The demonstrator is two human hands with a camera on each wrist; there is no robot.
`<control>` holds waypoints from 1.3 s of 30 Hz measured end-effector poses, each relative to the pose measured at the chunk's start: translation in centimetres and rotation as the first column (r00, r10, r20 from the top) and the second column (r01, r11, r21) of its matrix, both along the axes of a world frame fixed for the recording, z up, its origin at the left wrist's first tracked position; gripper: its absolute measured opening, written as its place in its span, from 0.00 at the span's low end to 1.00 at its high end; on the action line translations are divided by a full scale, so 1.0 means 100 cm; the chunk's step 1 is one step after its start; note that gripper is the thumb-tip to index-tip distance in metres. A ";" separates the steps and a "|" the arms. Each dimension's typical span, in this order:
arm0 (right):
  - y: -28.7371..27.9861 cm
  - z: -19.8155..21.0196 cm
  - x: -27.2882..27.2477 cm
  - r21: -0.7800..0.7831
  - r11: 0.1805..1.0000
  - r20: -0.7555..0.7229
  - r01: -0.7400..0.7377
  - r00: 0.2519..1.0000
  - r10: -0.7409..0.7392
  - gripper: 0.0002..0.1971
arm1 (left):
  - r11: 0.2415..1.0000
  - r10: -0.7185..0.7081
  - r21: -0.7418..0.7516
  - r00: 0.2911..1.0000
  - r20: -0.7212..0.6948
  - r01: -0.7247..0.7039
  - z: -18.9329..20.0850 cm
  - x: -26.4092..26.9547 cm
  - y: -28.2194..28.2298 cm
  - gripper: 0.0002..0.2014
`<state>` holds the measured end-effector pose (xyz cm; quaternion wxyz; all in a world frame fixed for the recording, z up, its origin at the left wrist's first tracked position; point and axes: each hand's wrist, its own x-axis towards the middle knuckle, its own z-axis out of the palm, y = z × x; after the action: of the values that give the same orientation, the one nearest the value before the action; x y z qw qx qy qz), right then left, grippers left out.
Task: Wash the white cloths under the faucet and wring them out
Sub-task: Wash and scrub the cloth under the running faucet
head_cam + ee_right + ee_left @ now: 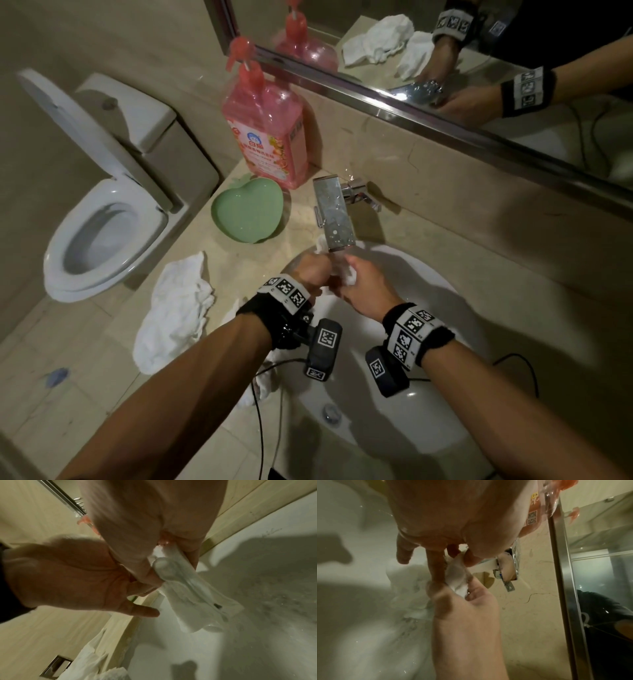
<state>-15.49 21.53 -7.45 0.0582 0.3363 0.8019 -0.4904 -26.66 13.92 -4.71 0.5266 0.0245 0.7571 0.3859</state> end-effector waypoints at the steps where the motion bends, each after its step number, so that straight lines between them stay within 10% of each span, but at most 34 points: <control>1: 0.000 0.000 0.000 0.034 0.999 0.004 -0.009 1.000 0.009 0.25 | 1.000 0.004 0.017 1.000 0.011 -0.004 0.000 0.000 0.000 0.11; 6: 0.016 0.005 0.007 0.093 0.993 0.016 -0.076 0.997 0.075 0.22 | 0.994 -0.113 -0.012 0.968 -0.224 0.113 -0.013 -0.011 -0.012 0.17; 11: 0.035 0.016 0.016 0.031 0.995 0.000 -0.090 0.996 0.090 0.20 | 0.786 -0.525 -0.048 0.626 -0.576 0.616 -0.022 -0.023 -0.019 0.29; 15: 0.051 0.025 0.019 0.009 0.997 -0.030 -0.082 0.996 0.082 0.18 | 0.689 -0.637 -0.074 0.553 -0.537 0.721 -0.016 -0.028 -0.009 0.20; 23: 0.067 0.016 0.028 0.113 0.993 0.101 0.018 0.994 -0.030 0.17 | 0.839 -0.443 0.102 0.779 -0.443 0.535 -0.020 -0.037 -0.005 0.14; 39: 0.032 -0.011 -0.029 -0.096 0.995 0.096 0.010 0.995 -0.001 0.07 | 0.874 -0.265 0.245 0.835 -0.483 0.420 -0.016 -0.069 -0.054 0.14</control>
<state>-18.40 24.70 -8.58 0.1114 0.3586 0.7727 -0.5118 -33.60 8.47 -6.28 0.3934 0.3377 0.7593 0.3933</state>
